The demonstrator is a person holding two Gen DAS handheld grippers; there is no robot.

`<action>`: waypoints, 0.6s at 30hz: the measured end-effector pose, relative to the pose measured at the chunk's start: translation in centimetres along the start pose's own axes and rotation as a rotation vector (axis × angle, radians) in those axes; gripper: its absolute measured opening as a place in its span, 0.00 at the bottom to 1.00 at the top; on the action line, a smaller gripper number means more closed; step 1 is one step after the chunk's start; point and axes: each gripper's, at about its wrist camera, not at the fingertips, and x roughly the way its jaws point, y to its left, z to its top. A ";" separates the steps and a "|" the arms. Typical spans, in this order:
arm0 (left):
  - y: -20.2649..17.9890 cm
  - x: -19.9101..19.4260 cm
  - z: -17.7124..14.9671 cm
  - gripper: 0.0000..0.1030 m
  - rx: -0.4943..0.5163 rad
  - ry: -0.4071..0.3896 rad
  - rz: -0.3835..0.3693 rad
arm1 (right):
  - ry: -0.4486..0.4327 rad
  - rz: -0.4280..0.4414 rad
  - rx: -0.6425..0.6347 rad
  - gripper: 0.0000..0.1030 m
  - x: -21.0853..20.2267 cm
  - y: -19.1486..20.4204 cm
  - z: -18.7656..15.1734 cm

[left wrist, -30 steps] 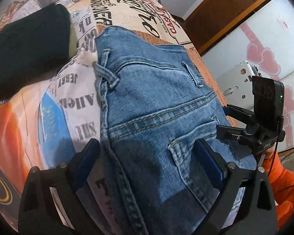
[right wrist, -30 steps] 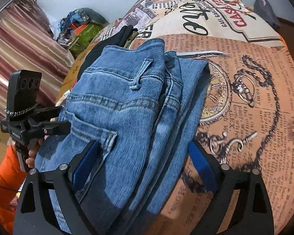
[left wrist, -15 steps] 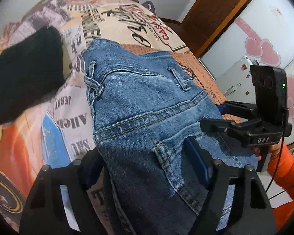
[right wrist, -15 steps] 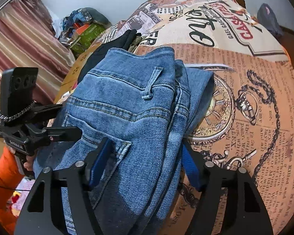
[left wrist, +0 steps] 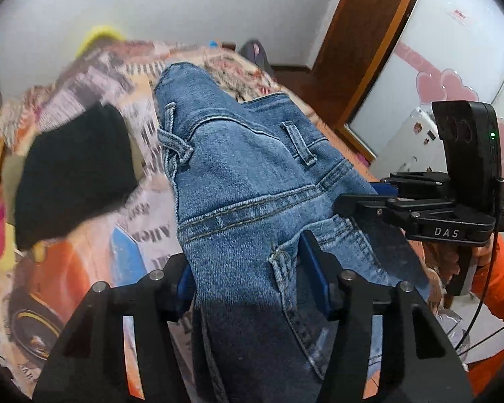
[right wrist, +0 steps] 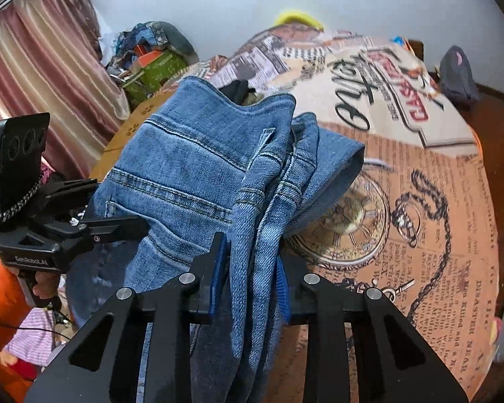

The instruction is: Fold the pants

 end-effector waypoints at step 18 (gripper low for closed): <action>3.9 -10.8 2.6 0.53 -0.006 -0.255 0.124 | -0.211 0.037 -0.136 0.21 -3.0 8.1 6.9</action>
